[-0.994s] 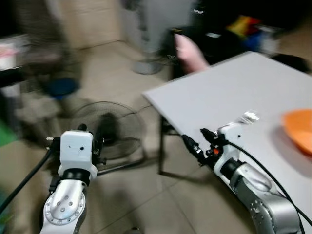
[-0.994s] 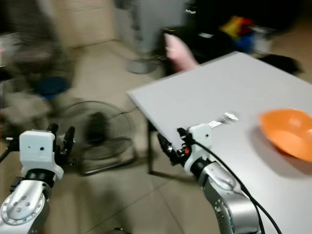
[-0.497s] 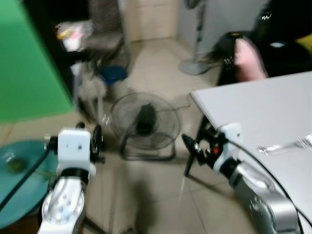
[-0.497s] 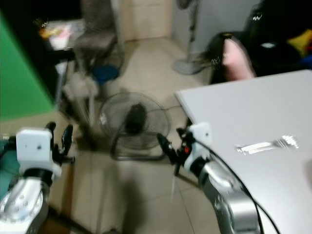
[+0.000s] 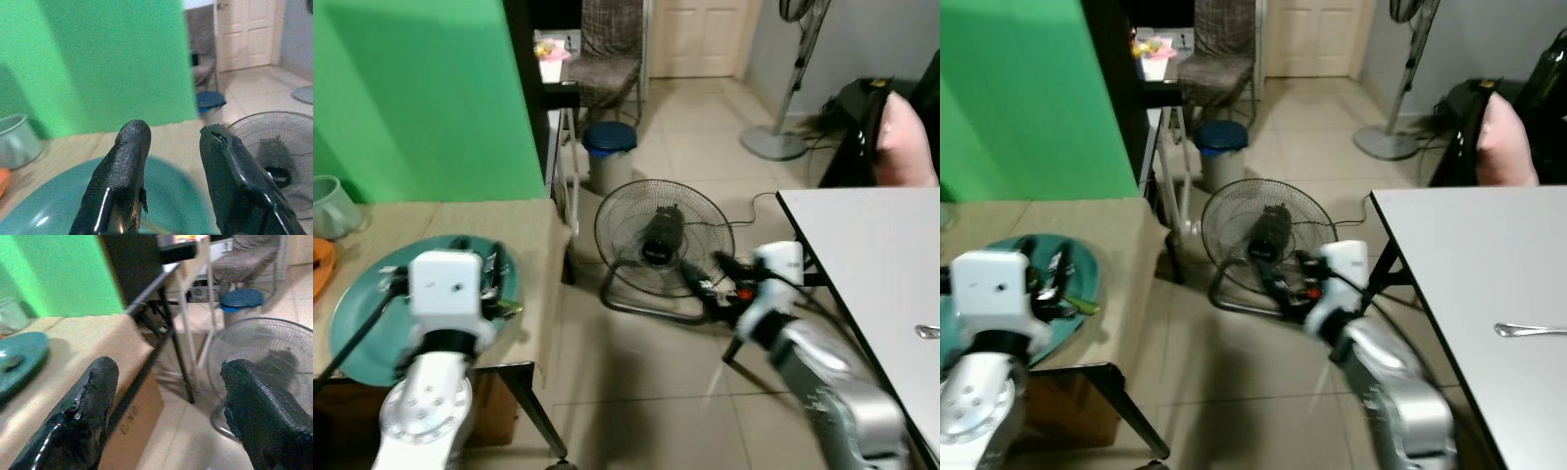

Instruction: Setting the table

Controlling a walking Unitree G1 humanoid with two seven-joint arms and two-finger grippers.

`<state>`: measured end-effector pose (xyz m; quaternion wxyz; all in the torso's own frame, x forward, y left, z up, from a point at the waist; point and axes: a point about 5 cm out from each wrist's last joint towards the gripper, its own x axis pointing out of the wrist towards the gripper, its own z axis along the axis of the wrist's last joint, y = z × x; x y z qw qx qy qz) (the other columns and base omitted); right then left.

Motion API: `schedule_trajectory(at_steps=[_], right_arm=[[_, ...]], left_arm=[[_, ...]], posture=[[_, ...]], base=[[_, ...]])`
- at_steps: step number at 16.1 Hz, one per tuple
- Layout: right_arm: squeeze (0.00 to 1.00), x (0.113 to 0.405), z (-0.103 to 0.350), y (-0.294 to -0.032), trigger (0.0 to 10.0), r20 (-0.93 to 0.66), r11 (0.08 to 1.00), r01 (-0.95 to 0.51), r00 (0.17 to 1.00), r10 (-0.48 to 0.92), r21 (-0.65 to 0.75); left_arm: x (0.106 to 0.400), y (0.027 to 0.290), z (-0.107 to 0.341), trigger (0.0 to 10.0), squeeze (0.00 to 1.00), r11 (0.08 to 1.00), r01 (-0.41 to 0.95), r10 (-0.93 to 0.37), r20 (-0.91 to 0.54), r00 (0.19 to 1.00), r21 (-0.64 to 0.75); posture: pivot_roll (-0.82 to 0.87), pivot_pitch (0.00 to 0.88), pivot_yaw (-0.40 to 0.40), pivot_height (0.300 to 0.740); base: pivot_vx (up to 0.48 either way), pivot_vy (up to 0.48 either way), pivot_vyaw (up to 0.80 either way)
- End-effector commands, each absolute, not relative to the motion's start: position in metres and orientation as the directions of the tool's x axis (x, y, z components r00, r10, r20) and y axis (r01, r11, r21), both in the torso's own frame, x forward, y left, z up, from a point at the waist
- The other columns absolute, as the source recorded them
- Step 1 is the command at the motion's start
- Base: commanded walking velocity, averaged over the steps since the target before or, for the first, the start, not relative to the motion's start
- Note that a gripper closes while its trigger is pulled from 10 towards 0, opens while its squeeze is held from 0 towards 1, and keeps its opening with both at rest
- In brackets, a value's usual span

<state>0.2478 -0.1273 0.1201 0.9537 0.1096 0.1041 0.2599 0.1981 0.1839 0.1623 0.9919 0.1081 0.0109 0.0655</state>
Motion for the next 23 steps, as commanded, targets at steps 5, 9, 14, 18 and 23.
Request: schedule_trajectory(at_steps=[5, 9, 14, 18, 23], right_arm=[[0.00, 0.255, 0.123, -0.138, 10.0, -0.150, 0.853, -0.481, 0.846, 0.512, 0.204], [0.00, 0.257, 0.126, -0.137, 10.0, -0.142, 0.837, -0.504, 0.831, 0.537, 0.214], [0.00, 0.258, 0.122, -0.134, 10.0, -0.158, 0.844, -0.491, 0.836, 0.526, 0.214], [0.00, 0.258, 0.122, -0.134, 10.0, -0.161, 0.845, -0.492, 0.835, 0.526, 0.212], [0.00, 0.268, 0.125, -0.136, 10.0, -0.155, 0.875, -0.439, 0.868, 0.471, 0.203]], left_arm=[[0.197, 0.182, 0.162, 10.0, 0.00, 0.970, -0.128, 0.135, -0.019, 0.991, 0.207], [0.196, 0.181, 0.161, 10.0, 0.00, 0.970, -0.133, 0.141, -0.026, 0.990, 0.204], [0.198, 0.181, 0.160, 10.0, 0.00, 0.972, -0.136, 0.145, -0.035, 0.989, 0.193], [0.198, 0.181, 0.161, 10.0, 0.00, 0.976, -0.143, 0.151, -0.033, 0.988, 0.167], [0.198, 0.190, 0.166, 10.0, 0.00, 0.968, -0.210, 0.214, -0.014, 0.977, 0.134]], posture=[[-0.01, 0.000, -0.005, 0.740], [-0.01, 0.000, -0.013, 0.740], [-0.02, 0.000, -0.003, 0.740], [-0.02, 0.000, -0.003, 0.740], [-0.01, 0.000, -0.019, 0.740]], base=[[0.000, 0.252, 0.00], [0.000, 0.253, 0.00], [0.000, 0.245, 0.00], [0.000, 0.060, 0.00], [0.055, 0.000, 0.00]])
